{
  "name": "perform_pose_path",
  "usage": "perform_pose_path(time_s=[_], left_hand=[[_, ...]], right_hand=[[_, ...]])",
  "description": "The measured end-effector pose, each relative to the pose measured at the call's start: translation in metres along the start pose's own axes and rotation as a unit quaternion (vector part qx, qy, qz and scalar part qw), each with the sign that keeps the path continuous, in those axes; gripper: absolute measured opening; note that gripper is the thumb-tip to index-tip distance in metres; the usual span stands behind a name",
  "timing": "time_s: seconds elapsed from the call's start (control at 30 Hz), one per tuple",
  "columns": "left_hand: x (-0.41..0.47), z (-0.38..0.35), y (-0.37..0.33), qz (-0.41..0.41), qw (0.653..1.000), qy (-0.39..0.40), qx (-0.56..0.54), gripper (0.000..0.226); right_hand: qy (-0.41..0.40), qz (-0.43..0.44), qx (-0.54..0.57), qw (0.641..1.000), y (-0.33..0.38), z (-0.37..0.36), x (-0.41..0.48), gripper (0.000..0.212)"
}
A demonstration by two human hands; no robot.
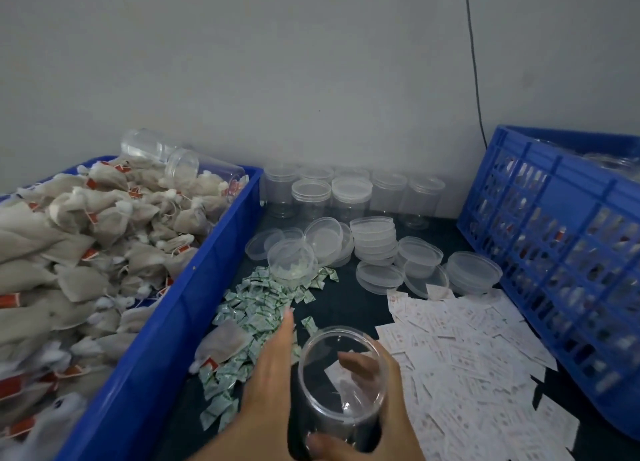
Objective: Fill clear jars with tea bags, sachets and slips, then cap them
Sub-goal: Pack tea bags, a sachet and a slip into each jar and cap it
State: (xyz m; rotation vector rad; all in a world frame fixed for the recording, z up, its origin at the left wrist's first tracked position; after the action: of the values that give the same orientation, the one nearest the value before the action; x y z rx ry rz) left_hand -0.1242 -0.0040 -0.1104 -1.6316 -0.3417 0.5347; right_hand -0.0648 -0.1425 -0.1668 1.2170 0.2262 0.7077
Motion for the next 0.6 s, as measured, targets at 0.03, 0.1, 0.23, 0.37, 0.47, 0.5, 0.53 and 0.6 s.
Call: perform_pose_path(time_s=[0.03, 0.1, 0.23, 0.37, 0.47, 0.5, 0.53, 0.6], left_hand=[[-0.007, 0.008, -0.016, -0.089, 0.993, 0.018, 0.071, 0.062], [-0.023, 0.038, -0.062, -0.215, 0.95, 0.045, 0.221, 0.08], [0.019, 0.104, -0.105, -0.286, 0.909, -0.018, 0.302, 0.036], [0.105, 0.144, -0.103, -0.163, 0.921, -0.182, 0.302, 0.029], [0.142, 0.166, -0.069, -0.109, 0.861, -0.13, 0.48, 0.038], [0.149, 0.17, -0.056, -0.078, 0.83, -0.091, 0.545, 0.048], [0.154, 0.174, -0.043, -0.042, 0.797, -0.057, 0.6, 0.06], [0.155, 0.179, -0.021, 0.016, 0.742, -0.014, 0.67, 0.073]], right_hand=[[-0.018, 0.016, -0.016, 1.0, -0.01, -0.001, -0.005, 0.086], [-0.009, 0.04, -0.054, 0.998, -0.01, -0.01, -0.004, 0.094], [-0.014, 0.049, -0.019, 0.999, -0.005, -0.025, -0.003, 0.099], [-0.03, 0.048, -0.031, 0.998, -0.007, -0.031, -0.002, 0.101], [-0.03, 0.037, -0.023, 0.999, -0.009, -0.03, -0.002, 0.1], [-0.029, 0.034, -0.016, 0.999, -0.009, -0.029, -0.003, 0.099], [-0.029, 0.031, -0.01, 0.999, -0.01, -0.028, -0.002, 0.099], [-0.023, 0.025, -0.009, 0.999, -0.01, -0.028, -0.002, 0.1]])
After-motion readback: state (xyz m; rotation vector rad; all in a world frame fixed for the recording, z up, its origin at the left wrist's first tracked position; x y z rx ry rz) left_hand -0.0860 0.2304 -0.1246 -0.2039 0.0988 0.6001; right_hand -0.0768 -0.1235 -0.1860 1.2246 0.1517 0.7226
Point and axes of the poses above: each hand's wrist, its own x-axis towards the middle knuckle, its own z-axis out of the back of the hand, y = z × x, the point moved 2 cm from there along x, towards the middle knuckle, and after that the axes turned 15 degrees about -x, right-handed, at the moved point
